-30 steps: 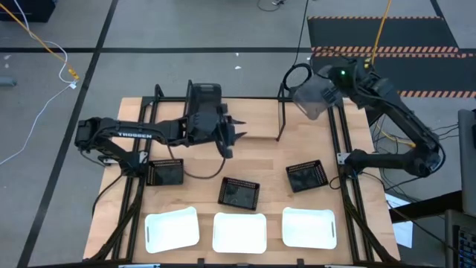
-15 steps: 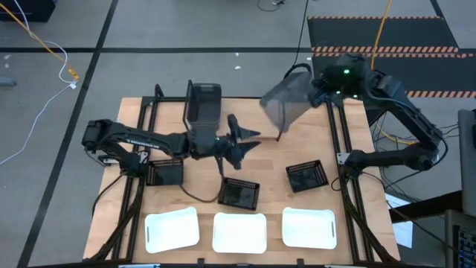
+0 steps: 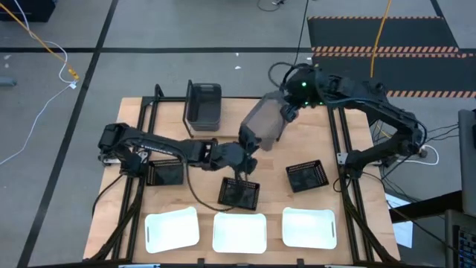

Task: Stack baskets on shelf by color
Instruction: Stack the gray bin on top of the gray bin

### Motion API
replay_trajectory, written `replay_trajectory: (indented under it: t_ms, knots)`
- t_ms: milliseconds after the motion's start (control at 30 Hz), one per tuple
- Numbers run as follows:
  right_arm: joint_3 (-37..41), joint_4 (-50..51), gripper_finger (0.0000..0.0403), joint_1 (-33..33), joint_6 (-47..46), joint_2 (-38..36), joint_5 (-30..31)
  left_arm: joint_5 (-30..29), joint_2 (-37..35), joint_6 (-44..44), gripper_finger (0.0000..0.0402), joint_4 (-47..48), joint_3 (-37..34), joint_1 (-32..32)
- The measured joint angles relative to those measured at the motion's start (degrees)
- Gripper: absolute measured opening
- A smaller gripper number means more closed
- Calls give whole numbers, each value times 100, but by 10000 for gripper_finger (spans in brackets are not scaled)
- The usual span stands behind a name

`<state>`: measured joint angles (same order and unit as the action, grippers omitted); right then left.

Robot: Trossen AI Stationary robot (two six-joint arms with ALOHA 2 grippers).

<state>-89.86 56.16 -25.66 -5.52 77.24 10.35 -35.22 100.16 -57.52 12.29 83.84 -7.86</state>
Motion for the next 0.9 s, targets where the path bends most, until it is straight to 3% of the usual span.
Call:
replay_trajectory:
  t_ms: [167,333,433,767,900]
  knots:
    - [2,-121,0,280,11,178,7,298,-4,679,159,1784,447,245]
    - [2,-264,0,453,92,235,4,963,-6,1210,159,2661,592,477]
    - [2,-261,0,520,163,235,-17,1457,-9,1270,159,2770,594,539]
    - [2,-154,0,517,334,226,7,1607,-210,1292,159,2532,583,315]
    - [2,-203,0,512,371,226,-2,1995,-301,1452,159,2257,585,282]
